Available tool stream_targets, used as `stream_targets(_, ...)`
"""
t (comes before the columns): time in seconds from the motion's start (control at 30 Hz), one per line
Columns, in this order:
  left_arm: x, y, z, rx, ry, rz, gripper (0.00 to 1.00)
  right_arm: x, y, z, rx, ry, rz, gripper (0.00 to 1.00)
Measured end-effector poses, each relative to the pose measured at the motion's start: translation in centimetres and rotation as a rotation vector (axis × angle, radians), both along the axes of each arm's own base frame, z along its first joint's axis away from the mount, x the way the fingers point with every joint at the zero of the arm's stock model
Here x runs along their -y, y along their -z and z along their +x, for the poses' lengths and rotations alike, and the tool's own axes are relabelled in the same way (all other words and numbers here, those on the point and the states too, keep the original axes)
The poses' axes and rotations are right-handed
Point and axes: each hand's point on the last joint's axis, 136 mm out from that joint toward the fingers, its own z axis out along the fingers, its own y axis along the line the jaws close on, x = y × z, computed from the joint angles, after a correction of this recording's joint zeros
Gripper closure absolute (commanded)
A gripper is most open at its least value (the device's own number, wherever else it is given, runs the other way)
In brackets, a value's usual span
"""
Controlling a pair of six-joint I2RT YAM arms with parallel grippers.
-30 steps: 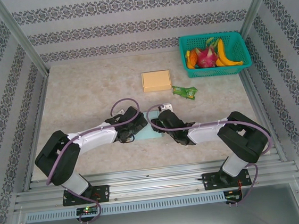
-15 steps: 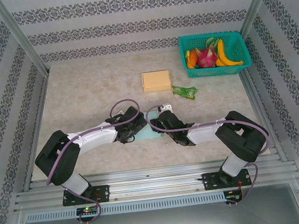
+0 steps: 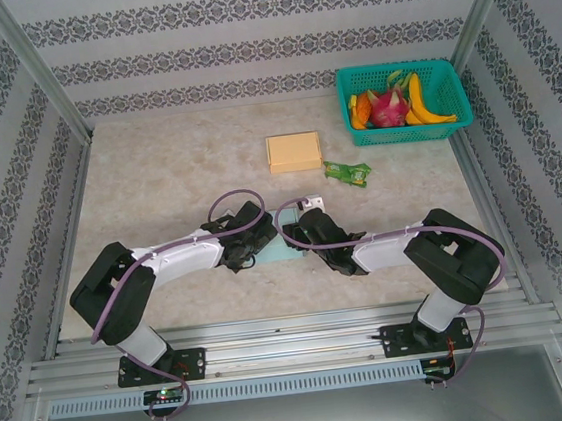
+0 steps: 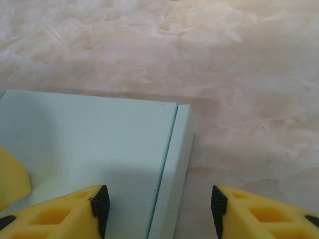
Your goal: Fold the paper box
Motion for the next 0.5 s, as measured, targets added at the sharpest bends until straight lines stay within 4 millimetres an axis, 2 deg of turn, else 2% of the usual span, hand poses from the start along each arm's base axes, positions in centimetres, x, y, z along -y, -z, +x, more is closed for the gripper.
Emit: stream_targets(0.5,0.35,0.27,0.25,0.019,-0.009,-0.015,0.03,0.47,-0.08,-0.36,-0.001,0.008,0.003,0.42)
